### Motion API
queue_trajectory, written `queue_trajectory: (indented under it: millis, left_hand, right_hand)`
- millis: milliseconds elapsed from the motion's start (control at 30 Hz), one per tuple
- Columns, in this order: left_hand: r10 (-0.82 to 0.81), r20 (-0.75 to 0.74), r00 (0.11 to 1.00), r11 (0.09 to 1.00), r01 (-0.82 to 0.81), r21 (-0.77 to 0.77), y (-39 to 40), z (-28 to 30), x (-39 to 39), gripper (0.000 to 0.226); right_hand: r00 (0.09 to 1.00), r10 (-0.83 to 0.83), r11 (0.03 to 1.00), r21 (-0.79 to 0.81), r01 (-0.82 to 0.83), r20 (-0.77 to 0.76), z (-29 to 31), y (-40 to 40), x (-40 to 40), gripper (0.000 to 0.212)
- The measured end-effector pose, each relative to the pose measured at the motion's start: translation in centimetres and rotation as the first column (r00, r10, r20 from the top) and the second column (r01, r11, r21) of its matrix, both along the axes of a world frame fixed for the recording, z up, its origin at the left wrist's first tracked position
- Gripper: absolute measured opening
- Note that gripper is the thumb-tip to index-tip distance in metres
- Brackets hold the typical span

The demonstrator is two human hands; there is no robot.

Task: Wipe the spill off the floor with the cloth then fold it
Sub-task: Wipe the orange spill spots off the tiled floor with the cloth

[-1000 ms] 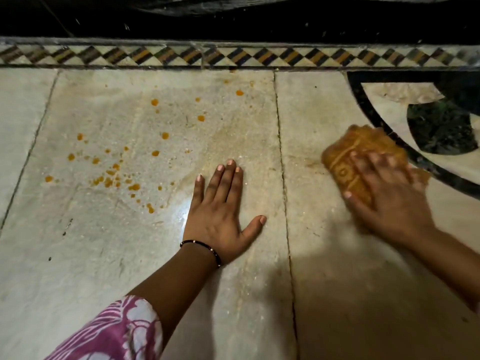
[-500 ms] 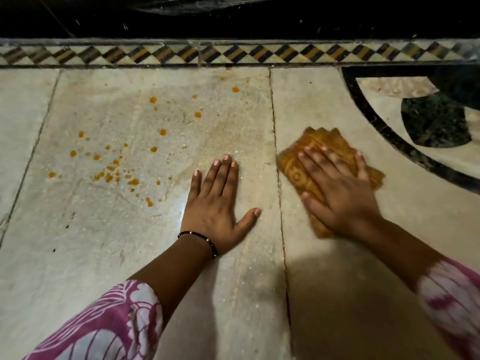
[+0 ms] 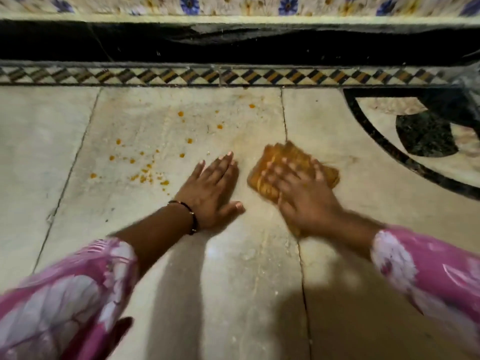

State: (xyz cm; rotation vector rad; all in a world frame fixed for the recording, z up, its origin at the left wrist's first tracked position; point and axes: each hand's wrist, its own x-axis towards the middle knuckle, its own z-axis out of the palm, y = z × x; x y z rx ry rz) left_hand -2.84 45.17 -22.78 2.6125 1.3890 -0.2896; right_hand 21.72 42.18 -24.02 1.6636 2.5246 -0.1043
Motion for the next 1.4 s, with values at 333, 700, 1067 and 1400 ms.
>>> queue_trajectory:
  millis: [333, 700, 1067, 1400]
  left_hand:
    - [-0.452, -0.531, 0.717, 0.831, 0.555, 0.044, 4.6, 9.2, -21.3, 0.084]
    - [0.211, 0.314, 0.925, 0.973, -0.231, 0.025, -6.5, -0.8, -24.5, 0.083]
    - [0.157, 0.191, 0.969, 0.986, -0.165, 0.024, -8.0, -3.7, -21.3, 0.09]
    - [0.155, 0.145, 0.977, 0.987, -0.161, 0.029, -8.0, -3.9, -21.4, 0.09]
  right_hand:
    - [0.714, 0.672, 0.739, -0.11, -0.665, 0.198, 2.4, -0.3, -3.7, 0.076]
    - [0.955, 0.275, 0.961, -0.003, -0.277, -0.113, -0.7, -2.6, -25.4, 0.055]
    - [0.961, -0.274, 0.953, -0.124, 0.275, 0.028, 0.2, -9.1, -15.6, 0.058]
    - [0.936, -0.346, 0.938, -0.032, 0.345, -0.058, -0.5, 1.6, -23.1, 0.055]
